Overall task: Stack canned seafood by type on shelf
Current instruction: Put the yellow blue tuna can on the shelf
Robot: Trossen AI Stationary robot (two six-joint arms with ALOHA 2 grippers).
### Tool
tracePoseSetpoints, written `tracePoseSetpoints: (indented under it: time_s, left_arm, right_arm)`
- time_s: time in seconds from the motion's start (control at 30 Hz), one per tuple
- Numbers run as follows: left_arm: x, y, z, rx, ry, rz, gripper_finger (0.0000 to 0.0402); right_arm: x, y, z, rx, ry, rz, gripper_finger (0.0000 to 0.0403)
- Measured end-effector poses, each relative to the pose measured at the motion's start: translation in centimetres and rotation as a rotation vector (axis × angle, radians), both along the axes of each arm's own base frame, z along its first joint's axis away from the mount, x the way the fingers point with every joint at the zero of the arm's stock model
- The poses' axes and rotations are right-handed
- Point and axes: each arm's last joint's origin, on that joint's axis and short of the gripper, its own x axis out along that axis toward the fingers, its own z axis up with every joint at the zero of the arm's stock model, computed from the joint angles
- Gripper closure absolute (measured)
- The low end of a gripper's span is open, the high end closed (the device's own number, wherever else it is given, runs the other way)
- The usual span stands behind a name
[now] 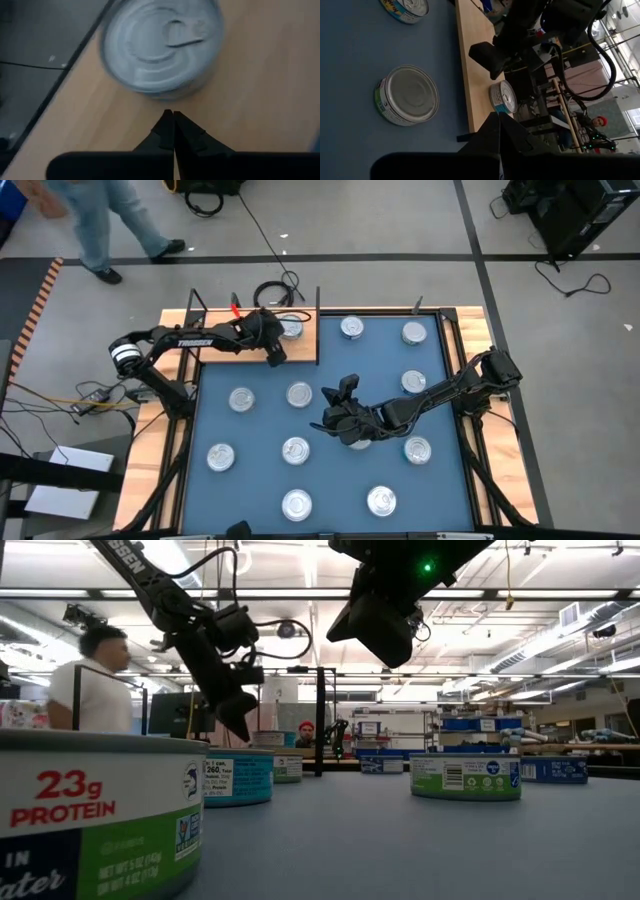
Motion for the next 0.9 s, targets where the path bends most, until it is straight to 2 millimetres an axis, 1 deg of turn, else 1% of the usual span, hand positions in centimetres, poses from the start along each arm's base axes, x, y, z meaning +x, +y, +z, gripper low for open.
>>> tracePoseSetpoints:
  time_s: [0.23, 0.43, 0.9]
  left_arm:
    - [-0.1, 0.9, 0.3, 0.043, -0.041, 0.034, 0.0401]
    - [-0.2, 1.4, 0.4, 0.041, -0.069, 0.026, 0.0401]
    - [0.4, 1.7, 1.1, 0.071, -0.167, -0.002, 0.0401]
  right_arm:
    - [0.0, 0.0, 0.0, 0.0, 0.0, 0.0, 0.0399]
    - [0.0, 0.0, 0.0, 0.0, 0.0, -0.001, 0.0399]
    - [0.0, 0.0, 0.0, 0.0, -0.001, -0.001, 0.0399]
